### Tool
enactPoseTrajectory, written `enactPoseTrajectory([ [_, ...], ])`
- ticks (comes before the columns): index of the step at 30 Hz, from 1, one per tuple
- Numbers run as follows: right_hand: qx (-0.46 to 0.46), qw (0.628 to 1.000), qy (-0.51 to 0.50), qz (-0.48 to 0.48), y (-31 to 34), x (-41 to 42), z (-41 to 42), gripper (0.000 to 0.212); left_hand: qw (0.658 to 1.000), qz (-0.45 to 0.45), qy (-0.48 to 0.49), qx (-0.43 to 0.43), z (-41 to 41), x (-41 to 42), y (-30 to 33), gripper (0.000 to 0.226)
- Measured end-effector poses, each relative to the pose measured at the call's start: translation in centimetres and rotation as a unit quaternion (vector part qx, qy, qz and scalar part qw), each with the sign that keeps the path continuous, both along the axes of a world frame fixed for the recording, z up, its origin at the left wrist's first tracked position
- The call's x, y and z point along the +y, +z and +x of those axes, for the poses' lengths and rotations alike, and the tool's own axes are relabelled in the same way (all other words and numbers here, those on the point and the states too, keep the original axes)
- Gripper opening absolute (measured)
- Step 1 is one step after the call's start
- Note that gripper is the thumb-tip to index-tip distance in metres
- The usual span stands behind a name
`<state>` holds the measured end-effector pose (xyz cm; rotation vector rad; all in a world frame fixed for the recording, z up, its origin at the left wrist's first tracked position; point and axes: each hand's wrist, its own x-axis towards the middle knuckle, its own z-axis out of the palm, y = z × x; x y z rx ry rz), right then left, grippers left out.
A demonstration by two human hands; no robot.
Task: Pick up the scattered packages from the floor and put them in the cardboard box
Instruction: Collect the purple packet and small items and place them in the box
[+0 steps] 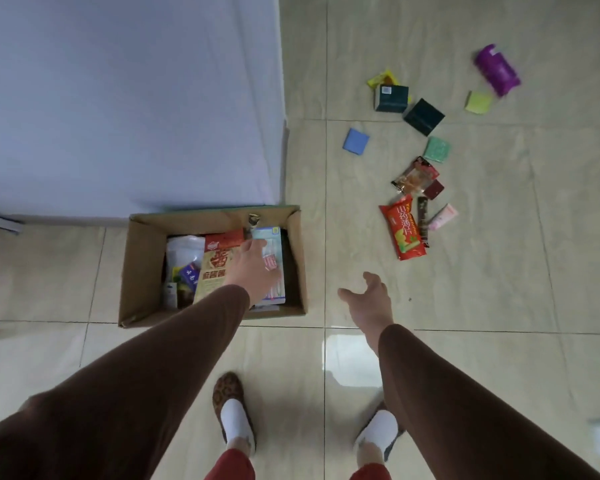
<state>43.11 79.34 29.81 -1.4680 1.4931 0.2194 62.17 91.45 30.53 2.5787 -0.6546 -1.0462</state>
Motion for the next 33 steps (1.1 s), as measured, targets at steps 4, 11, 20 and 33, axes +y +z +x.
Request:
enactPoseTrajectory([
  [4, 0.003, 1.0, -0.009, 0.005, 0.7, -6.4, -6.6, 0.073, 1.0, 0.01, -0.004, 0.003, -6.5, -7.2, 0.6, 0.068],
  [11, -0.004, 1.0, -0.002, -0.007, 1.3, -20.0, -14.7, 0.07, 0.999, -0.023, 0.01, 0.041, -15.8, -19.8, 0.7, 0.069],
  [20, -0.022, 1.0, -0.008, 0.003, 1.1, -36.3, -16.7, 0.068, 0.998, -0.015, 0.041, 0.038, -17.3, -33.9, -0.9, 0.068],
  [33, -0.018, 1.0, 0.023, 0.001, -1.1, -62.9, -15.7, 0.067, 0.997, -0.003, 0.053, 0.063, -16.9, -59.1, -2.9, 0.064],
])
